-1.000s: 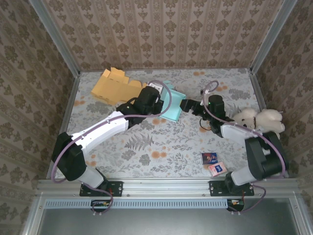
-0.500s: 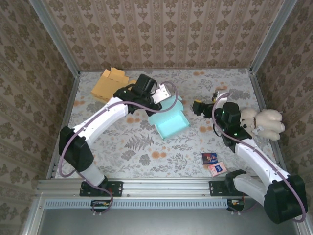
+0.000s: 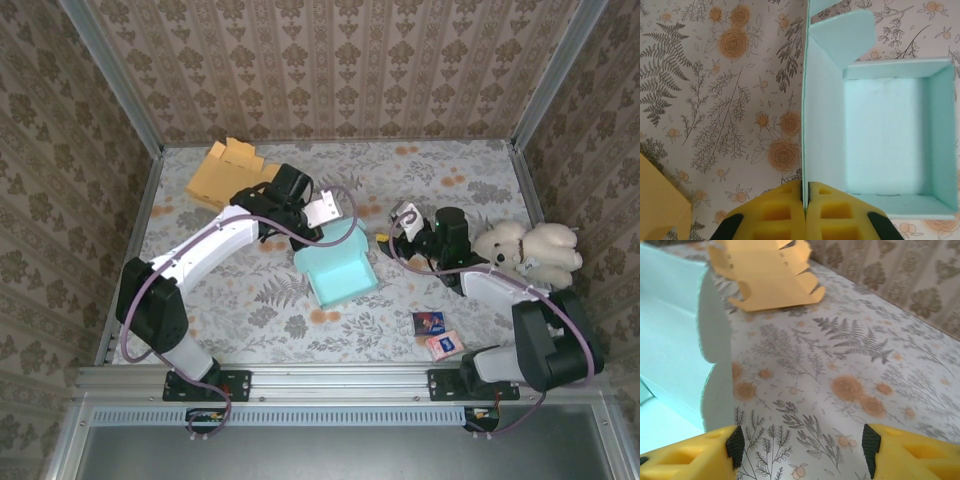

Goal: Fold the paper box

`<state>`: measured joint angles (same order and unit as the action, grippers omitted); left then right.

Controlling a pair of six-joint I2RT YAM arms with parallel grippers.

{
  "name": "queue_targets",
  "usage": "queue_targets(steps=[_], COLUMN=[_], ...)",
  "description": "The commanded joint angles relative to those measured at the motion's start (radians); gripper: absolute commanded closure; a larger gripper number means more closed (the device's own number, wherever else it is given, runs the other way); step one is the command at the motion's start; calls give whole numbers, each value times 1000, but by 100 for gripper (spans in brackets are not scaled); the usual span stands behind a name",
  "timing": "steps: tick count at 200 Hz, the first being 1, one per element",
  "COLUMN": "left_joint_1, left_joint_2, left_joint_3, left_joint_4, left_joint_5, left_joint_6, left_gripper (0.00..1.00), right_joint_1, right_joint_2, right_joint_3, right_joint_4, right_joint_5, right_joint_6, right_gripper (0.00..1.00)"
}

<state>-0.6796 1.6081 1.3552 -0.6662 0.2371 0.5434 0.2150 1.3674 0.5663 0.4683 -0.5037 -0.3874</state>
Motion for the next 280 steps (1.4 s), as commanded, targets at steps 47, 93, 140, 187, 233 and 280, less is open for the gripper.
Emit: queue_targets(steps=[47, 93, 140, 187, 233, 280], left_joint_1=[10, -3, -39, -49, -62, -72], left_joint_2=[-30, -126, -209, -220, -228, -234], left_joint_3=[-97, -155, -213, -228, -239, -250], left_joint_4=[68, 155, 202, 224, 232, 241], left_joint_5=[46, 47, 52, 39, 35, 35], left_joint_6=[47, 53, 92, 107, 121, 136], left_gripper=[100, 100, 100, 100, 100, 100], right_joint_1=[-16, -11, -10, 9, 38, 61], right_joint_2=[126, 132, 118, 114, 139, 159], right_joint_3=[190, 276, 341, 352, 378, 407], right_joint_4=[-230, -392, -563, -592, -626, -670], right_joint_5=[-338, -339, -369, -420, -472, -479], right_joint_6=[-280, -318, -401, -427, -450, -478], right_gripper=[41, 39, 40, 41, 47, 55])
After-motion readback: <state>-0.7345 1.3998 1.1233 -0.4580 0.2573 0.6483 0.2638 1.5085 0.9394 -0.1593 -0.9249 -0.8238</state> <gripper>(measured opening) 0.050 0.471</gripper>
